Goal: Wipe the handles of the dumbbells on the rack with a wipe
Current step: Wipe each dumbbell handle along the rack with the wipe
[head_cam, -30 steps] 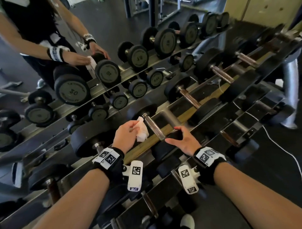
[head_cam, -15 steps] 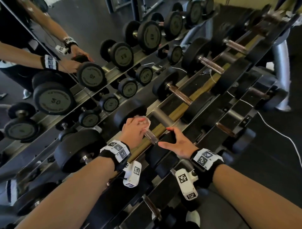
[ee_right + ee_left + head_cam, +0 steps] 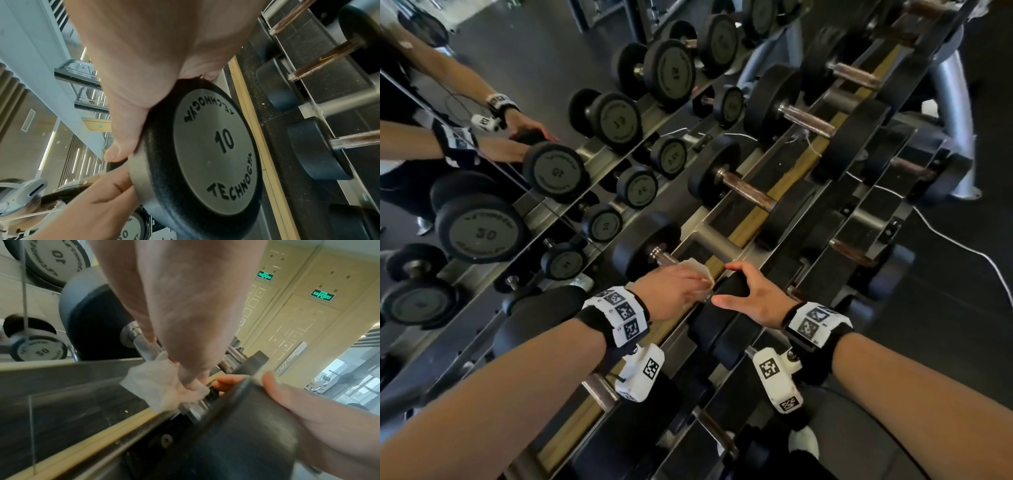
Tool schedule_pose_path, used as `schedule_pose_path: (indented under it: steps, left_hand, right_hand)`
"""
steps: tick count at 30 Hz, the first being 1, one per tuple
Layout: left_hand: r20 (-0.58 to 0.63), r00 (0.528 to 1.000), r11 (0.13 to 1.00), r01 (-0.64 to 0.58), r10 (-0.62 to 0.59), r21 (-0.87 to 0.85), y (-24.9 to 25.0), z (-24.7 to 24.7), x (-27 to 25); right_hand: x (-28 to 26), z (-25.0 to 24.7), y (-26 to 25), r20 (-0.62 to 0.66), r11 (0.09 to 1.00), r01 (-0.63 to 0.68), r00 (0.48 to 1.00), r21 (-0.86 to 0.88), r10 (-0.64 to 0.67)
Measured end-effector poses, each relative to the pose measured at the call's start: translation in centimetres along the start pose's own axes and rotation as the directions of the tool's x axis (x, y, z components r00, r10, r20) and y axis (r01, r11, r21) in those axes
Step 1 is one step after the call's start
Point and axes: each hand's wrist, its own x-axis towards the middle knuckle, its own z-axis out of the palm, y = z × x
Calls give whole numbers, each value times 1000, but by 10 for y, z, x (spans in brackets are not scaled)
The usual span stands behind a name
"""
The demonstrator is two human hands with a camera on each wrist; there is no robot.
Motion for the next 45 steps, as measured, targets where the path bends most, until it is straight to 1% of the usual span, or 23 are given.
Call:
schedule_pose_path:
  steps: [2,4,5,7,9,11,12,15,18,20,23,25,28,30,32,34,36,37,38,40,42,43,45]
  left_hand:
    - [41,995,996,87,-88,13,-10,-6,3]
    - [27,987,987,157,-158,31,-18,-7,7]
    - [1,987,985,158,-158,66,-20,-6,9]
    - [-29,993,987,117,-114,108,-20,-1,10]
    - [-53,998,998,41,-38,56,-15,4,8]
    - [-33,998,994,-52,55,93,-16,6,6]
    - [-9,999,990,-44,46,135,-20,3,6]
    - [29,989,967,138,-147,215,-32,-9,12]
    - [-70,964,950,263,-255,171,-28,-6,11]
    - [-98,962,954,268,-257,131,-18,1,6]
    - [-94,988,980,134,-121,147,3,12,2]
    - [-64,994,983,94,-85,157,4,12,2]
    - [-23,979,965,206,-205,164,-20,5,3]
    - [-58,957,941,289,-283,178,-33,1,5]
    - [-89,942,935,334,-325,123,-28,5,8]
    - [-65,958,957,283,-279,63,-13,14,7]
    - [-66,985,984,162,-158,70,-2,22,3]
    - [-64,990,987,133,-127,88,-2,23,1]
    - [-58,989,986,140,-135,95,-6,21,1]
    - [-58,971,969,235,-231,77,-20,17,3]
    - [-94,937,937,344,-337,65,-29,14,3]
    - [-112,923,925,376,-368,54,-31,15,3]
    - [-137,915,923,384,-381,-2,-26,21,1]
  right_hand:
    - [0,0,0,3,1000,5,1000,18,-6]
    - [0,-1,1,8,999,8,1000,35,-8]
    - [0,-1,1,7,999,9,1000,34,-9]
    - [0,-1,2,2,999,8,1000,34,-8]
    - [0,0,3,-2,999,6,1000,39,-6]
    - [0,0,3,-4,999,2,1000,36,-2]
    - [1,0,3,-5,999,0,1000,33,0]
    - [0,-1,2,1,1000,-5,1000,28,5]
    - [-2,-1,0,7,1000,-12,1000,22,12]
    - [-3,-1,-2,6,1000,-14,1000,23,14]
    - [-4,0,-4,-5,1000,-8,1000,12,8]
    - [-5,0,-6,-11,1000,-2,1000,6,2]
    - [-5,0,-6,-6,1000,-3,1000,26,3]
    - [-6,0,-6,-4,1000,-2,1000,24,2]
    - [-6,0,-7,-7,1000,-3,1000,25,3]
    - [-6,1,-7,-12,1000,-4,1000,27,4]
    - [-5,1,-7,-17,1000,-3,1000,23,3]
    - [-5,1,-7,-16,1000,-3,1000,21,3]
    - [-5,1,-6,-14,1000,-4,1000,22,5]
    - [-5,0,-6,-7,1000,-7,1000,28,7]
    - [-6,1,-6,-2,1000,-4,1000,20,4]
    - [-6,0,-6,-4,1000,0,1000,14,1]
    - [-6,0,-6,-8,1000,-1,1000,16,1]
